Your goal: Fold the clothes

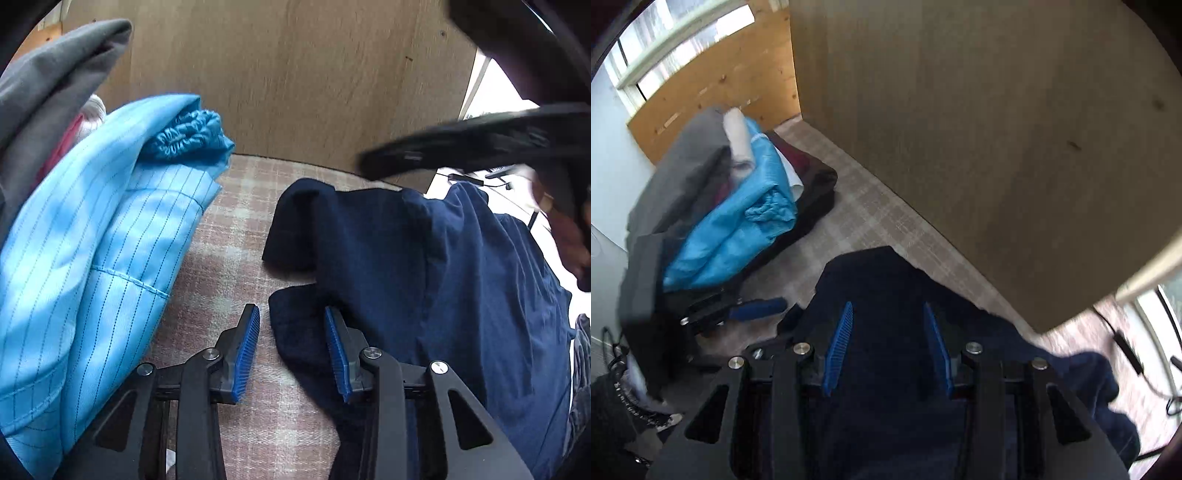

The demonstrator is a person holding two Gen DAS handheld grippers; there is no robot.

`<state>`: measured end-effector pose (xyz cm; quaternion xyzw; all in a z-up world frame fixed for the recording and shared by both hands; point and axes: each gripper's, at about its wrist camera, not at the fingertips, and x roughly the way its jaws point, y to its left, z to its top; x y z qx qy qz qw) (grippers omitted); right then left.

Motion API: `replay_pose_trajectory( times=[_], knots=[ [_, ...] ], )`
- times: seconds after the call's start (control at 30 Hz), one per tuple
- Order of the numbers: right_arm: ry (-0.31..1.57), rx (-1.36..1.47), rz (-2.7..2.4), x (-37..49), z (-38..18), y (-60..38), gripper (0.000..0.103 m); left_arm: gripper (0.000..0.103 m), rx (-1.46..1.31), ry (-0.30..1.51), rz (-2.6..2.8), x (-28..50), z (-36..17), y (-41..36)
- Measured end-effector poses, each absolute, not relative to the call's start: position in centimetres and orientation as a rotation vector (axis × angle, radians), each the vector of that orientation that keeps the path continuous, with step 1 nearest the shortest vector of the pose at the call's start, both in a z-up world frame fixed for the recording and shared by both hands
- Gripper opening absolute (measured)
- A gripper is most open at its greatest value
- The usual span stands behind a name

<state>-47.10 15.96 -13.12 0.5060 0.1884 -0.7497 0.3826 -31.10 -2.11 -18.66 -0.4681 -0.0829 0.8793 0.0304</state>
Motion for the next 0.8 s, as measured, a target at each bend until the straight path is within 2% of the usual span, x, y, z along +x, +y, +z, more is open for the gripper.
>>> replay_pose_trajectory(
  times=[0.07,0.23,0.3,0.33,0.37,0.4,0.47,0.53,0.6,0.63,0.8],
  knots=[
    [0.530,1.308,-1.852,-48.5,-14.9,13.7,0.040,0.033,-1.440,-0.275,2.707,-31.2,-19.0,-2.3],
    [0.593,1.364,-1.710,-50.5,-18.5,10.9,0.042,0.004,-1.390,-0.297,2.731,-31.2,-19.5,-2.5],
    [0.616,1.330,-1.685,-50.2,-18.9,10.9,0.042,0.004,-1.384,-0.299,2.748,-31.1,-19.4,-2.6],
    [0.631,1.285,-1.680,-49.8,-18.7,11.0,0.028,0.004,-1.376,-0.280,2.803,-30.7,-18.9,-2.6],
    [0.643,1.262,-1.677,-49.5,-18.4,11.2,0.004,0.004,-1.365,-0.259,2.862,-30.2,-18.5,-2.6],
    [0.644,1.237,-1.697,-49.3,-17.9,11.7,0.002,0.004,-1.326,-0.228,2.969,-29.5,-17.7,-2.5],
    [0.543,1.129,-1.799,-49.2,-15.3,13.6,0.002,0.005,-1.251,-0.244,3.116,-27.6,-16.7,-2.6],
    [0.498,1.039,-1.922,-49.1,-13.3,15.6,0.003,0.008,-1.370,-0.126,3.080,-27.8,-17.4,-1.7],
    [0.539,1.053,-1.932,-49.2,-13.1,15.9,0.020,0.010,-1.414,0.018,3.069,-27.7,-17.8,-0.7],
    [0.548,1.077,-1.903,-49.4,-13.2,15.6,0.032,0.015,-1.405,-0.001,3.071,-27.5,-17.7,-0.8],
    [0.592,1.177,-1.752,-49.8,-14.6,13.5,0.034,0.024,-1.385,-0.070,3.045,-27.6,-17.4,-1.1]
  ],
)
